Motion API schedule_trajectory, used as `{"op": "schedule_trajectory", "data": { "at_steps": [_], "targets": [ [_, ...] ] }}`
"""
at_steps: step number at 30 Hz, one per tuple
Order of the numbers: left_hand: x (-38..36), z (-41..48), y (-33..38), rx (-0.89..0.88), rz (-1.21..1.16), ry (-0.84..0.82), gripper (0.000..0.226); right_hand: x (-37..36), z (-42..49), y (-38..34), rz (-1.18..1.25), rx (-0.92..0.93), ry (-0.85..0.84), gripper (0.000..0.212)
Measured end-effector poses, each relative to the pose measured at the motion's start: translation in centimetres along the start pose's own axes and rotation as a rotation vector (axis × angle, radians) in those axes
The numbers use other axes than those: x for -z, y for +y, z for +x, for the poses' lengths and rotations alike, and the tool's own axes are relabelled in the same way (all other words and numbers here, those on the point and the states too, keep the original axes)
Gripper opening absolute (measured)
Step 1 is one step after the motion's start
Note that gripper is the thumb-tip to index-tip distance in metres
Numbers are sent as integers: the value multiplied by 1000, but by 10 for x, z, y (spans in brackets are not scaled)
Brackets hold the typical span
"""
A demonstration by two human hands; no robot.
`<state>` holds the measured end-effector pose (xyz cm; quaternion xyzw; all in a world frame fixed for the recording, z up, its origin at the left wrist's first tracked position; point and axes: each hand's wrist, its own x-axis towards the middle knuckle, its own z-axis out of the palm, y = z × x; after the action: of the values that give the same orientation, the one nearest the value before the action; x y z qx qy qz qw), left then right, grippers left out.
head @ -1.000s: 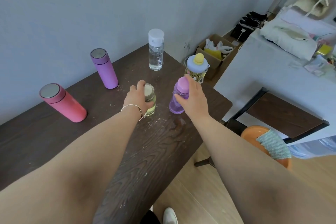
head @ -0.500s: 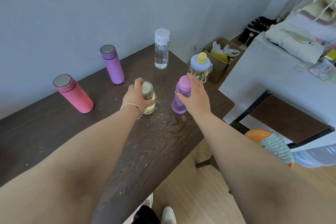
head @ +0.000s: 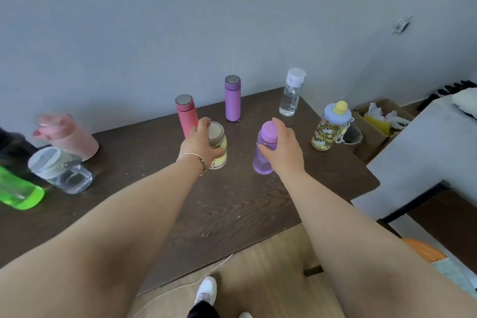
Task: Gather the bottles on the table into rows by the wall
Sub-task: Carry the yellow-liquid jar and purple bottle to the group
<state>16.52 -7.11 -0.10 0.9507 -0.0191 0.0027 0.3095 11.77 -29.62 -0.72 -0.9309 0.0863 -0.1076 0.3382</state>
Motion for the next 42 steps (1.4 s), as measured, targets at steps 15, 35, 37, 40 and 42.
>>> {"op": "schedule_trajectory", "data": {
  "at_steps": [15,35,37,40,42],
  "targets": [
    [108,-81,-113,154,10,159,72,-76,-49,-129,68,182,-122,72],
    [251,-158,-356,229,104,137,76,-252,-163,-330,89,220,-221,75],
    [258,-159,-372,242,104,132,77,-265,-168,-340,87,219,-225,76],
    [265,-159,-394,268,80,139,78,-282,-172,-353,83,227,-241,75],
    [266,-159,-407,289,63,140,79,-294,-172,-360,75,232,-257,74]
  ]
}}
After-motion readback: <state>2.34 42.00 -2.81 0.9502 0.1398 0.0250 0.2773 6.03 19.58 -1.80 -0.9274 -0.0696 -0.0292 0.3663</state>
